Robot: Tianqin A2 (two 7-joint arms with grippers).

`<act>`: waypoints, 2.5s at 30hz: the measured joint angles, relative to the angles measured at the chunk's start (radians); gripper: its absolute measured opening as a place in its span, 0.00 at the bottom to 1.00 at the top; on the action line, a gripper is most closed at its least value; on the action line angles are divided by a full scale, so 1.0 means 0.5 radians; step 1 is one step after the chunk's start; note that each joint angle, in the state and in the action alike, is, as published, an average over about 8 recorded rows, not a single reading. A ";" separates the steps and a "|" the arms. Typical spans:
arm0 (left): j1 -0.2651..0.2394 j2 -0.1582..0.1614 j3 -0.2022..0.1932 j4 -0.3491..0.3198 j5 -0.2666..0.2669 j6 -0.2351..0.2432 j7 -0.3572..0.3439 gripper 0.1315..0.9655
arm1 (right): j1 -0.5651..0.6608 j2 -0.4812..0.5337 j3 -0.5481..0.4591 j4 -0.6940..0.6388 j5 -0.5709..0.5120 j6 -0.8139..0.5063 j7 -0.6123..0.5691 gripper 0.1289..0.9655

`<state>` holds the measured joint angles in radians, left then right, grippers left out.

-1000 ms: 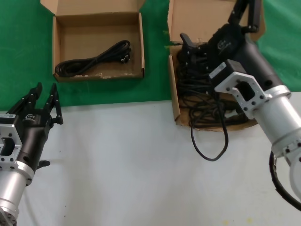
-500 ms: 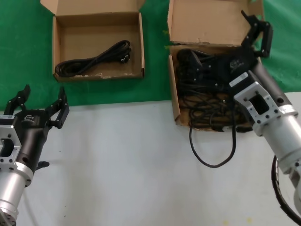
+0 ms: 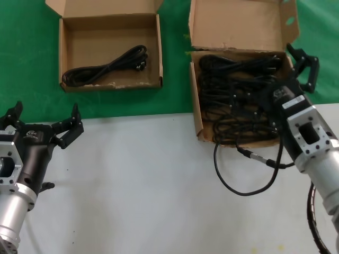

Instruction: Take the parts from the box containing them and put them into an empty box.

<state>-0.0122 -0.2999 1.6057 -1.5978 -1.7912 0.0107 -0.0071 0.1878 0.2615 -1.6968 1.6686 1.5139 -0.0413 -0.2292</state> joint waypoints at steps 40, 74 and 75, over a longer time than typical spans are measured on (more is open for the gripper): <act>0.023 0.000 -0.011 -0.004 -0.016 -0.020 0.013 1.00 | -0.349 0.072 0.180 -0.127 0.532 0.077 0.426 1.00; 0.023 0.000 -0.011 -0.004 -0.016 -0.020 0.013 1.00 | -0.349 0.072 0.180 -0.128 0.532 0.077 0.426 1.00; 0.023 0.000 -0.011 -0.004 -0.016 -0.020 0.013 1.00 | -0.349 0.072 0.180 -0.128 0.532 0.077 0.426 1.00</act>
<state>-0.0009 -0.3000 1.6004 -1.5998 -1.7994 0.0008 -0.0005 0.0132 0.2973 -1.6068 1.6048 1.7799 -0.0029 -0.0161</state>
